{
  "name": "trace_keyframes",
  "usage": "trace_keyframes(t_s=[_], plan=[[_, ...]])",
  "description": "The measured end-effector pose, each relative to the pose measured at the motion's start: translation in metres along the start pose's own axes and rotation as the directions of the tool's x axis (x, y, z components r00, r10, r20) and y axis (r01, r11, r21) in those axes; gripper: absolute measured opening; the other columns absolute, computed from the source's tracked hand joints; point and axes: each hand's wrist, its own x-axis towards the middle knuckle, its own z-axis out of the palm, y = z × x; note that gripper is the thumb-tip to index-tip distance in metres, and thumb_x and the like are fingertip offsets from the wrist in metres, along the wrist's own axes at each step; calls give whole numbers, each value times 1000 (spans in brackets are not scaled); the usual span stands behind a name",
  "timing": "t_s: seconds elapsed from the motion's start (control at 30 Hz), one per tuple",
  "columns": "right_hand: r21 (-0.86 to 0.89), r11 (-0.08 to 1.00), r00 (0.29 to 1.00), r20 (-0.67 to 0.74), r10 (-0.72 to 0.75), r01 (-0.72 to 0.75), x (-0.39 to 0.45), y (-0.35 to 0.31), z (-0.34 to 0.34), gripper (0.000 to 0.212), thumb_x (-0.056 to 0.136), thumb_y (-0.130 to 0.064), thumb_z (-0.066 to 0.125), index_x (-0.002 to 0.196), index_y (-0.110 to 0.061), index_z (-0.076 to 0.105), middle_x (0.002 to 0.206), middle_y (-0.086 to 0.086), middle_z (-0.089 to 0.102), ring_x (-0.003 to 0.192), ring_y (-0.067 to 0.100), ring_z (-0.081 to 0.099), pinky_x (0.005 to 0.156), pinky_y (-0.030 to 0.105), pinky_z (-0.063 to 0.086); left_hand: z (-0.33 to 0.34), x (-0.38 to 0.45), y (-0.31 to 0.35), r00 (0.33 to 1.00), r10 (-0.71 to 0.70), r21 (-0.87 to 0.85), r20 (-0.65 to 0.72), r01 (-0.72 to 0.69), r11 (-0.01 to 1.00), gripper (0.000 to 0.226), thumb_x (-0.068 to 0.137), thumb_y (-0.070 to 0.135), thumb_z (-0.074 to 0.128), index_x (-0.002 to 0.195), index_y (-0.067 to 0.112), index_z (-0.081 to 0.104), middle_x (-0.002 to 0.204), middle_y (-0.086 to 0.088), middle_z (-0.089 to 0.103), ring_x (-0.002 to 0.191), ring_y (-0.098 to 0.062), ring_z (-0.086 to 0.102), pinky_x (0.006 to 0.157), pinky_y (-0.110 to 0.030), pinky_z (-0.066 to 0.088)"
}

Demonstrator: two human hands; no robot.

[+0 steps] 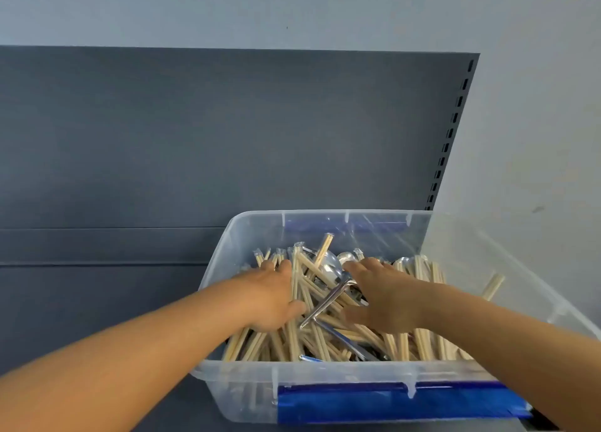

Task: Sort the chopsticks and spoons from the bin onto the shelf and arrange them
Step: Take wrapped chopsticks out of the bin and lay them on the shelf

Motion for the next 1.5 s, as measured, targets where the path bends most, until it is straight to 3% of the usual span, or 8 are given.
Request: trace_keyframes(t_s=[0.2,0.4,0.5,0.6,0.87,1.07,1.3,1.5], plan=[[-94,995,995,86,40,-32,11,2,11,93,80,-61,59,149,-24,8,152,4,22,135,34,33,106,43,38,12,12,8,1000,4,-39,7,-4,999,93,90,58,47,150,22,-14,159,-10,-10,143,-38,16,113,-47,28],[91,990,992,70,105,-111,14,1,8,97,78,-34,74,148,-15,9,137,11,38,107,24,55,82,27,48,11,13,13,991,-13,-156,-130,-8,988,95,84,38,68,148,22,-1,145,-13,16,128,-33,35,99,-39,40],[74,983,979,124,160,-170,13,1,5,78,80,-28,71,138,-2,27,106,5,57,87,16,55,60,19,44,9,12,13,987,-78,-174,-139,53,983,97,80,34,74,146,16,6,137,-16,27,120,-32,44,91,-35,43],[35,982,975,138,177,-183,10,0,2,44,82,-22,66,118,-1,51,89,3,54,79,15,53,52,17,38,8,11,12,983,-136,-201,-126,109,973,96,76,35,77,143,11,13,131,-15,38,112,-30,51,80,-31,42],[91,972,976,-17,217,-215,12,1,4,8,83,-15,62,87,-9,60,73,0,52,64,12,51,52,19,42,3,6,12,975,-175,-218,-137,142,965,70,83,31,72,130,8,25,104,-11,55,89,-25,55,69,-32,43],[142,970,981,4,196,-195,13,0,7,17,91,-18,51,104,-9,57,90,3,58,78,16,56,57,20,42,6,7,12,958,-234,-232,-164,193,953,48,91,11,57,130,3,30,103,-10,56,85,-24,56,61,-29,40],[172,970,986,25,168,-170,12,-1,6,20,89,-22,56,104,-8,60,93,5,60,79,16,56,63,22,45,6,8,10,952,-256,-298,-165,199,933,47,90,1,52,131,2,29,113,-14,55,94,-26,59,65,-29,42],[240,952,977,-52,208,-190,11,5,-4,21,91,-18,50,110,-11,54,99,5,59,87,20,58,70,28,46,-3,6,10,921,-254,-445,-296,102,890,35,98,5,27,132,11,29,76,-1,46,61,-14,47,48,-25,31]])
